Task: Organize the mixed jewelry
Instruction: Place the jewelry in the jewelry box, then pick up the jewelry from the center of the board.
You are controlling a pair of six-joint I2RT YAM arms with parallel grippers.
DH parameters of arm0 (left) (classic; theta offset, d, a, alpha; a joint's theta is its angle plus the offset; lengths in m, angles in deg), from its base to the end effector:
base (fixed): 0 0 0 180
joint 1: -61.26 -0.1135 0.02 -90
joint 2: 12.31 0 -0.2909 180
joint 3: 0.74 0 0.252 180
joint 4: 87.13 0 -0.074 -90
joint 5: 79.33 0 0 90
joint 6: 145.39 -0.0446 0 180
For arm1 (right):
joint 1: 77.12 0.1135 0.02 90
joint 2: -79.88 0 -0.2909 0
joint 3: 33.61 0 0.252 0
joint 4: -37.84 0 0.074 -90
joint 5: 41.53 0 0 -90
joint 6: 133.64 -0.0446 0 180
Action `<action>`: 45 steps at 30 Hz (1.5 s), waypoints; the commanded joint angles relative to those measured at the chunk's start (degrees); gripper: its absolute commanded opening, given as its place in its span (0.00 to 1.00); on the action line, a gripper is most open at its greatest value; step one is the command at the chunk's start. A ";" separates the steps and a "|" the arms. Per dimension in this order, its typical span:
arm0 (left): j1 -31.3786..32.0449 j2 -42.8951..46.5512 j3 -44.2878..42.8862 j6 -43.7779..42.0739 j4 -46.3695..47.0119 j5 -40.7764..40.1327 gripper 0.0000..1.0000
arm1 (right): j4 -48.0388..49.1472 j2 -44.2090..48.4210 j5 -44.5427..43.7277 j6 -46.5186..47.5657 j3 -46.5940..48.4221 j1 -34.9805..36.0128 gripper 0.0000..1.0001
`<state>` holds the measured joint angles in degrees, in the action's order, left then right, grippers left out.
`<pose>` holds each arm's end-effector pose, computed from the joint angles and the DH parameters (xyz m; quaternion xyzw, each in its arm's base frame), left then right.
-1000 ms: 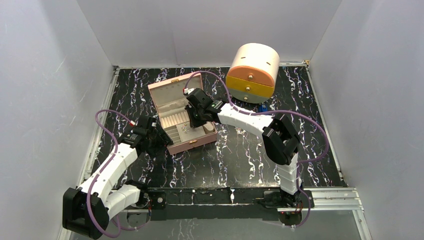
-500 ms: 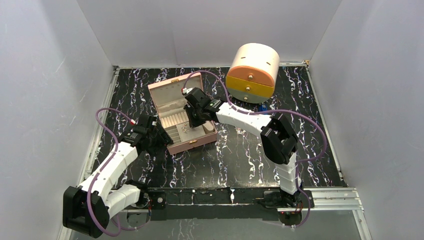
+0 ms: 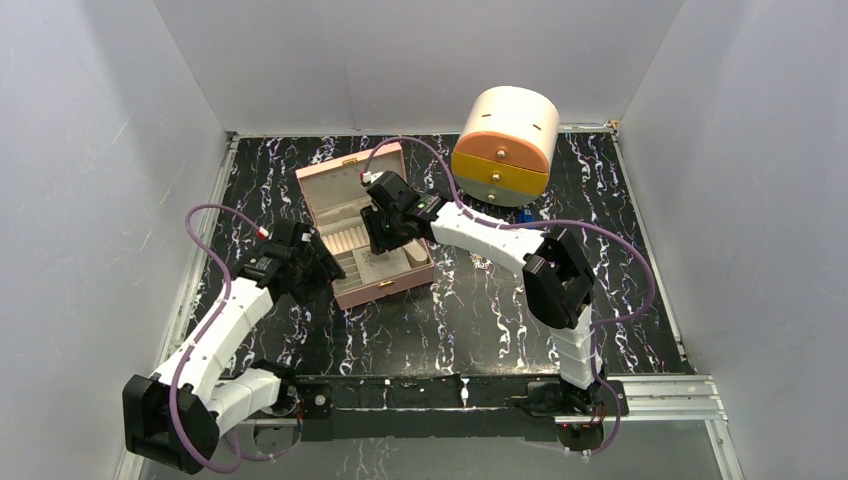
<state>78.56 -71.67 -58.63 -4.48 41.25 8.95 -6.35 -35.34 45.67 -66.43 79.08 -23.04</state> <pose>0.1865 -0.0567 0.2625 -0.2788 0.9066 -0.1657 0.2701 0.2816 0.3850 0.2792 -0.2419 0.8972 0.2114 0.3029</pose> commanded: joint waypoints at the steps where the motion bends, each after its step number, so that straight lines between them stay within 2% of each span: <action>1: -0.39 1.43 -4.40 -1.77 -2.83 -1.98 0.65 | -1.89 4.94 -0.73 -2.09 3.12 -0.08 0.49; 5: -0.32 3.08 -8.41 -3.72 -4.26 -2.64 0.66 | -3.07 11.83 -3.66 -5.86 -2.12 -1.32 0.51; 9: -0.37 6.50 -11.22 -6.55 -4.09 -2.52 0.68 | -3.30 23.10 -6.57 -12.67 -13.94 -4.83 0.55; 12: -0.29 8.66 -12.58 -15.36 0.88 7.72 0.75 | -5.90 31.26 -7.41 -19.52 -22.61 -9.66 0.56; 13: -0.30 8.68 -13.97 -17.35 1.02 9.01 0.79 | -7.19 33.86 -7.29 -21.71 -25.01 -11.72 0.56; 15: 0.48 7.76 -16.79 -21.85 0.67 10.01 0.80 | -9.01 39.20 -7.12 -25.28 -29.51 -15.18 0.56; 17: 2.09 6.43 -19.37 -23.29 0.90 9.11 0.80 | -9.54 43.22 -6.87 -27.35 -33.88 -18.42 0.56; 19: 2.80 4.20 -20.81 -23.30 2.49 11.86 0.79 | -10.39 45.32 -5.87 -28.56 -36.70 -21.75 0.56; 23: 6.99 -0.94 -21.54 -21.67 7.12 13.73 0.78 | -11.93 45.02 -3.79 -27.59 -40.57 -28.69 0.56; 27: 16.29 -8.17 -23.97 -19.01 10.95 9.26 0.76 | -8.97 41.14 2.12 -22.28 -45.28 -37.52 0.54; 29: 20.05 -12.77 -26.06 -17.85 11.55 7.26 0.75 | -7.92 38.66 2.45 -20.26 -46.24 -39.73 0.52; 32: 24.10 -18.54 -28.63 -17.05 11.77 4.48 0.73 | -7.06 35.66 2.08 -17.56 -46.34 -40.65 0.48; 37: 26.81 -24.68 -30.47 -14.06 12.92 2.57 0.70 | -5.26 31.90 1.04 -16.40 -46.42 -40.68 0.41; 42: 27.43 -27.04 -30.50 -12.30 13.32 1.14 0.68 | -5.78 28.66 -2.66 -18.19 -47.04 -40.64 0.33; 45: 27.44 -27.39 -30.59 -12.20 13.31 0.08 0.68 | -6.44 28.10 -4.23 -19.32 -47.19 -40.64 0.33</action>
<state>105.71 -99.60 -86.79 -17.81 53.42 12.38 -13.04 -6.86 44.75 -84.42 31.98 -63.60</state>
